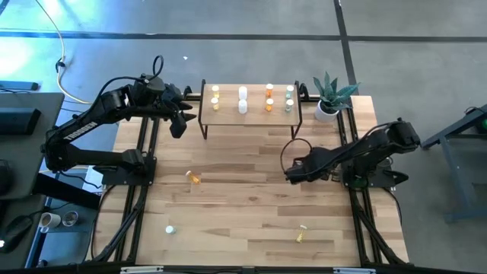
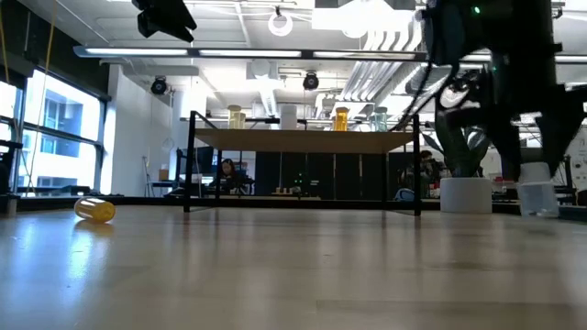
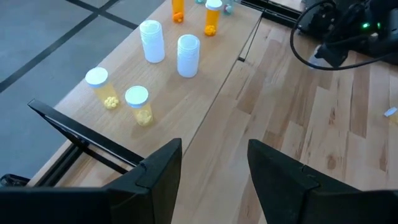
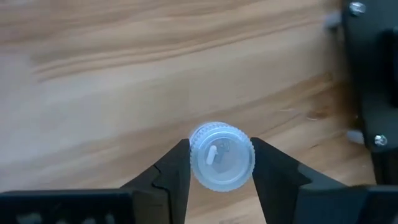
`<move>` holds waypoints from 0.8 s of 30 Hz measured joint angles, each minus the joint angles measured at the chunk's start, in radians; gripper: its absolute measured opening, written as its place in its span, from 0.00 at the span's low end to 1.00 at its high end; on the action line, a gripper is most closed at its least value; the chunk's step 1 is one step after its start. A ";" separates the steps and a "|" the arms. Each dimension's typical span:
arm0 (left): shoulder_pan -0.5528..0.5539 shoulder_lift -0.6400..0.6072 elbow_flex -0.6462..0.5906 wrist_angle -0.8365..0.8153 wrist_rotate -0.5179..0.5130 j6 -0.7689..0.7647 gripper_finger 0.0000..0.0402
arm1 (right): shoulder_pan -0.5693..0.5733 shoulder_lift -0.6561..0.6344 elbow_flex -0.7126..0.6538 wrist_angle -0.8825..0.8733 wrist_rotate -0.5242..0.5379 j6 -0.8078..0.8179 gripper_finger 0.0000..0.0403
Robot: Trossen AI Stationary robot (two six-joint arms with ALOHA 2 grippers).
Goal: Pick and place medicine bottles onto shelf by color
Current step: Put the white medicine bottle on the shelf aligned with the other white medicine bottles
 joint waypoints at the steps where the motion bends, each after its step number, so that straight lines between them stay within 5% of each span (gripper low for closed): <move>1: 0.000 0.000 0.000 0.000 0.000 0.000 0.43 | -0.002 0.000 0.016 0.000 0.003 -0.024 0.33; 10: 0.000 0.000 0.000 0.000 -0.002 0.000 0.43 | -0.065 0.000 0.191 0.059 0.063 -0.346 0.33; 24: 0.000 0.000 0.000 0.000 -0.033 0.000 0.43 | -0.291 0.000 0.395 0.378 0.095 -0.990 0.33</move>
